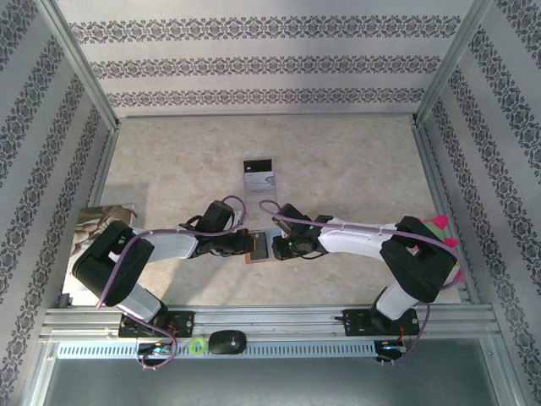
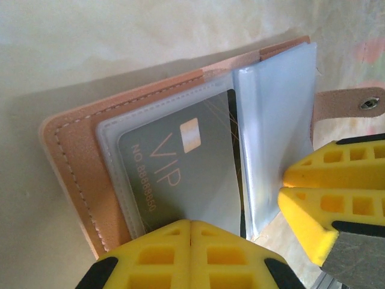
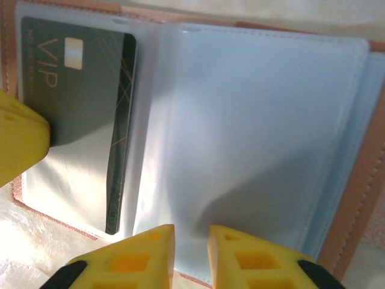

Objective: Take the credit cards out of the card holder

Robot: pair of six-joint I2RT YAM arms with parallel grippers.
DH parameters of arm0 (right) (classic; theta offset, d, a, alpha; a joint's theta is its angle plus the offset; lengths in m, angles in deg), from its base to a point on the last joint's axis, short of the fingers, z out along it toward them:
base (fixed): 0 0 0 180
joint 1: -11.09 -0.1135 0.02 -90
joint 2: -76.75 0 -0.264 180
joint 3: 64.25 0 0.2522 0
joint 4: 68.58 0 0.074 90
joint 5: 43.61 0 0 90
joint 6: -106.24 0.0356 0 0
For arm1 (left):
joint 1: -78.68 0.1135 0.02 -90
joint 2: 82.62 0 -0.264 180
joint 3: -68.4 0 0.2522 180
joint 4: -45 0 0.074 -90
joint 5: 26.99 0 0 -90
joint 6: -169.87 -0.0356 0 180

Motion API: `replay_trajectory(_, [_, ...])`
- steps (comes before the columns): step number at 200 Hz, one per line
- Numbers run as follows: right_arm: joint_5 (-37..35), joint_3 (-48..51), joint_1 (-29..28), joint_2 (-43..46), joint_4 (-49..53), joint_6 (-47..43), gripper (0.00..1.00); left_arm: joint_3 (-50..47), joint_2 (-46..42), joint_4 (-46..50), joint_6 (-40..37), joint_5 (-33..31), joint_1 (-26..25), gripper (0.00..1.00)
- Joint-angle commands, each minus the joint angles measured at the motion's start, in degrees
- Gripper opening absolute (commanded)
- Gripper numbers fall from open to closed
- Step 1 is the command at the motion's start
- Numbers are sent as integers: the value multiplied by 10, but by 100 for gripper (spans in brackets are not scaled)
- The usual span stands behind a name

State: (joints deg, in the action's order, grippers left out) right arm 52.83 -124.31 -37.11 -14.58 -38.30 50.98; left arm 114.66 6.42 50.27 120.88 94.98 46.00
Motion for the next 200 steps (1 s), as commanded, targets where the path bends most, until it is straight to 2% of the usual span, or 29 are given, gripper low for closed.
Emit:
replay_trajectory(1, [-45, 7, 7, 37, 33, 9, 27, -1, 5, 20, -7, -8, -6, 0])
replay_trajectory(20, [-34, -7, 7, 69, 30, -13, 26, -1, 2, 19, -8, -7, -6, 0])
replay_trajectory(35, [13, -27, 9, 78, 17, -35, 26, -1, 2, 16, -8, -7, -7, 0])
replay_trajectory(75, [167, -97, 15, -5, -3, -33, 25, -1, 0, 17, -9, -8, -6, 0])
replay_trajectory(122, [167, -96, 35, -72, -20, -3, 22, 0, -1, 26, -14, -10, -7, 0])
replay_trajectory(200, [164, -74, 64, -102, -46, 26, 20, -1, 4, 20, -9, -9, -5, 0])
